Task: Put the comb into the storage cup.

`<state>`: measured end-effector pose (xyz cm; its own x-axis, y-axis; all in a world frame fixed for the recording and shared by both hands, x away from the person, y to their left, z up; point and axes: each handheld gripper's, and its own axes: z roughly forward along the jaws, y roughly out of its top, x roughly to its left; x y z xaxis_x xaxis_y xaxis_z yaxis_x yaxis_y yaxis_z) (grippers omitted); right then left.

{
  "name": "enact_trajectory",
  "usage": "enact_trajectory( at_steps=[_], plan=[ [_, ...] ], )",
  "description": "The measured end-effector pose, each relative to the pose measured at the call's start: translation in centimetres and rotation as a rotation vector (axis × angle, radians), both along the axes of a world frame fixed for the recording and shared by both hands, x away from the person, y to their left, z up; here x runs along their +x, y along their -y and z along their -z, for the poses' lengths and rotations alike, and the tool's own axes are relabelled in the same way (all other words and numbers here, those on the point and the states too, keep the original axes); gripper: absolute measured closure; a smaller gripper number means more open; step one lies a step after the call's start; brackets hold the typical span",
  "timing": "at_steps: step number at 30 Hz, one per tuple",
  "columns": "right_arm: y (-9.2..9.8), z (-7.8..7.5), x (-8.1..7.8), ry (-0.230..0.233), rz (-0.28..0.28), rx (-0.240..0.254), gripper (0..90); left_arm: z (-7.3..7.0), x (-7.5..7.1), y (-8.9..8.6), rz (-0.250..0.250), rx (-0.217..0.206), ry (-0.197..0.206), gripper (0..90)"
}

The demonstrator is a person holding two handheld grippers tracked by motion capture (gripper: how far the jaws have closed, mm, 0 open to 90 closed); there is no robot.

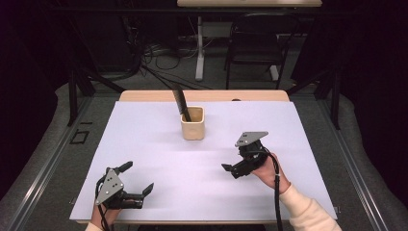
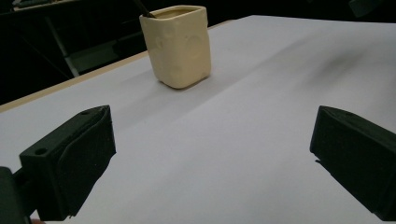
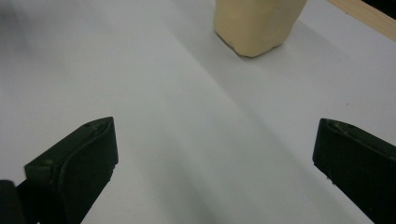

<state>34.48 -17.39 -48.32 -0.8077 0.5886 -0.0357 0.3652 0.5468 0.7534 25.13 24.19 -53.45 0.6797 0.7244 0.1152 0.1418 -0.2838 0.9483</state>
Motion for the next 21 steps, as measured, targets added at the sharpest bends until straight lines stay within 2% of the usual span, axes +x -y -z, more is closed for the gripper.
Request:
enact_trajectory(
  at_steps=[21],
  plan=[
    [1.8, 1.2, -2.4, -0.012, 0.007, -0.011, 0.0, 0.0, 0.0, 0.0, 0.002, 0.002, 0.0, 0.2]
  ],
)
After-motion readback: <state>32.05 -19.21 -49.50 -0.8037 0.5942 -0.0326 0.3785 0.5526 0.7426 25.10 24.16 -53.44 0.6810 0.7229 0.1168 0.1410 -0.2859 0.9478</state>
